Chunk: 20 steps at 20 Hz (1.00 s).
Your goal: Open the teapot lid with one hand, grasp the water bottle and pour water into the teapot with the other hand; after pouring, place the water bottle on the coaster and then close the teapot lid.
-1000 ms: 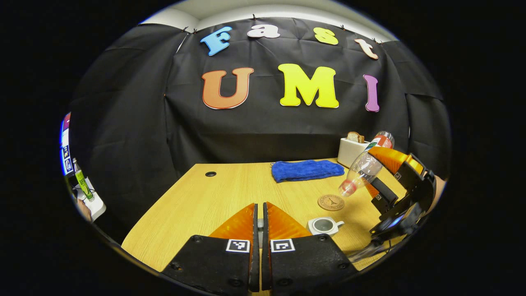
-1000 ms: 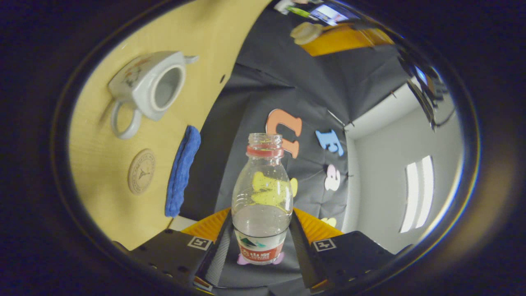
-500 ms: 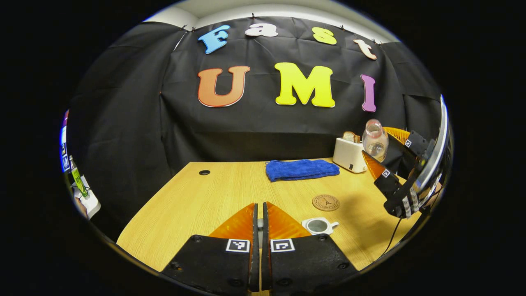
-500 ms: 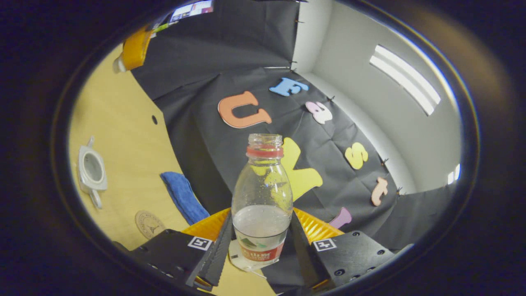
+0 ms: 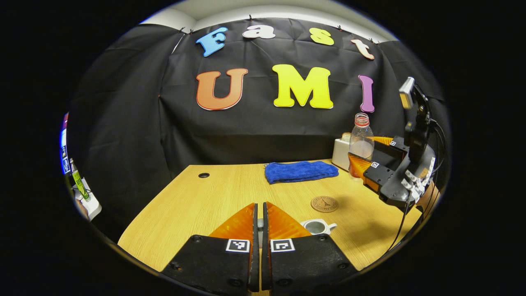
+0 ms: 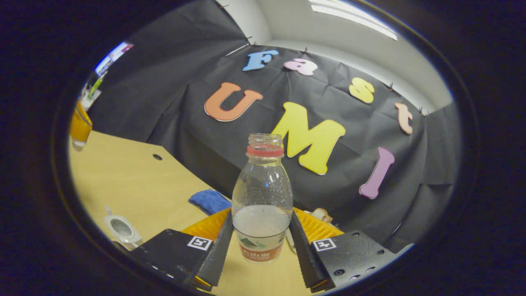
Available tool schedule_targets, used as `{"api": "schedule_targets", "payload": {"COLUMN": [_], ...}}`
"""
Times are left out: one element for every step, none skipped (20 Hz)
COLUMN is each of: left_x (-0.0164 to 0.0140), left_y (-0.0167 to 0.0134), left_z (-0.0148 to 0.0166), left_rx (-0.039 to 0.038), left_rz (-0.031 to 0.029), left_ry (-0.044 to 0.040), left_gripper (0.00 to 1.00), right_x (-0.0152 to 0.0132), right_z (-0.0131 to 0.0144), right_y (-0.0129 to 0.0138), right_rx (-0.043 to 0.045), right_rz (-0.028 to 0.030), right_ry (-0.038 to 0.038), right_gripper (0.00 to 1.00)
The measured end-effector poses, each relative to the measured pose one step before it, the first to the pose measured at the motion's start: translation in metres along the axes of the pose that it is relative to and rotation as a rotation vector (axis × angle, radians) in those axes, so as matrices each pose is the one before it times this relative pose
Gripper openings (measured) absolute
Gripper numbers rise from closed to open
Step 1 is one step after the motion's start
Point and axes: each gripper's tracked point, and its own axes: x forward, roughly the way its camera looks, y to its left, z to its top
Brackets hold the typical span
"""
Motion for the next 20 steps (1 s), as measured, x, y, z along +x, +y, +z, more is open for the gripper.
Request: {"api": "schedule_targets", "payload": {"left_x": [0.00021,0.00136,0.00034,0.00014,0.00073,0.00071,0.00042,0.00048,0.00078,0.00104,0.00077,0.00101,0.00075,0.00027,0.00001,-0.00031,-0.00006,-0.00080,-0.00001,-0.00038], "left_y": [-0.00095,0.00049,0.00120,0.00096,-0.00037,-0.00003,-0.00043,0.00137,0.00026,0.00064,-0.00057,-0.00070,-0.00143,-0.00209,-0.00270,-0.00145,-0.00024,-0.00121,-0.00169,-0.00156], "left_z": [0.00012,-0.00101,-0.00179,-0.00076,-0.00169,-0.00056,-0.00027,-0.00012,0.00022,-0.00040,-0.00025,-0.00108,-0.00266,-0.00006,0.00076,0.00113,-0.00036,0.00067,0.00057,0.00003], "left_rx": [0.00224,0.00204,0.00294,0.00524,0.00574,0.00525,0.00366,0.00104,-0.00168,-0.00329,-0.00381,-0.00380,-0.00432,-0.00322,-0.00221,0.00002,0.00322,0.00431,0.00282,0.00102], "left_rz": [0.00003,0.00326,0.00521,0.00397,0.00366,0.00182,0.00086,0.00144,0.00033,0.00014,-0.00081,-0.00229,-0.00623,-0.00919,-0.00769,-0.00151,0.00107,-0.00239,-0.00370,-0.00234], "left_ry": [0.00021,0.00314,0.00394,0.00219,0.00336,0.00325,0.00190,-0.00045,-0.00108,0.00050,0.00107,0.00279,0.00305,0.00059,0.00026,0.00069,-0.00004,-0.00191,-0.00211,-0.00127], "left_gripper": [0.05,0.05,0.05,0.05,0.05,0.05,0.05,0.05,0.05,0.05,0.05,0.05,0.05,0.05,0.05,0.05,0.05,0.05,0.05,0.04], "right_x": [0.00668,0.00532,0.00419,0.00621,0.00720,0.00642,0.00590,0.00469,0.00478,0.00426,0.00233,0.00199,0.00125,0.00055,0.00048,0.00026,0.00044,0.00082,0.00030,-0.00026], "right_z": [-0.00643,-0.00773,-0.00653,-0.00541,-0.00867,-0.00793,-0.00610,-0.00570,-0.00730,-0.00342,-0.00491,-0.00222,-0.00059,0.00131,-0.00234,0.00035,-0.00064,-0.00009,-0.00097,-0.00208], "right_y": [0.00306,0.00708,0.00390,0.00229,0.00486,0.00525,0.00322,0.00275,0.00263,-0.00007,-0.00001,-0.00141,0.00026,0.00062,0.00021,0.00019,-0.00016,-0.00046,-0.00028,0.00472], "right_rx": [0.06206,0.03869,0.02008,0.02275,0.02431,0.03152,0.02749,0.02124,0.01472,0.00922,0.00273,0.00845,0.00172,0.00537,-0.00114,-0.00234,0.00000,0.00451,0.00795,0.00612], "right_rz": [0.02461,0.03551,0.02254,0.01168,0.02443,0.02314,0.01602,0.01674,0.01240,0.00390,0.00407,0.00222,0.00513,0.00543,0.00173,0.00344,0.00118,0.00470,0.00710,0.00070], "right_ry": [0.01822,0.02111,0.00986,0.00982,0.01563,0.01632,0.01104,0.01311,0.01304,0.01168,0.01018,0.00453,-0.00083,-0.00350,0.00060,-0.00182,-0.00015,-0.00198,0.00048,0.00013], "right_gripper": [0.74,0.74,0.74,0.75,0.74,0.75,0.75,0.75,0.75,0.75,0.74,0.75,0.75,0.75,0.74,0.75,0.74,0.74,0.74,0.74]}}
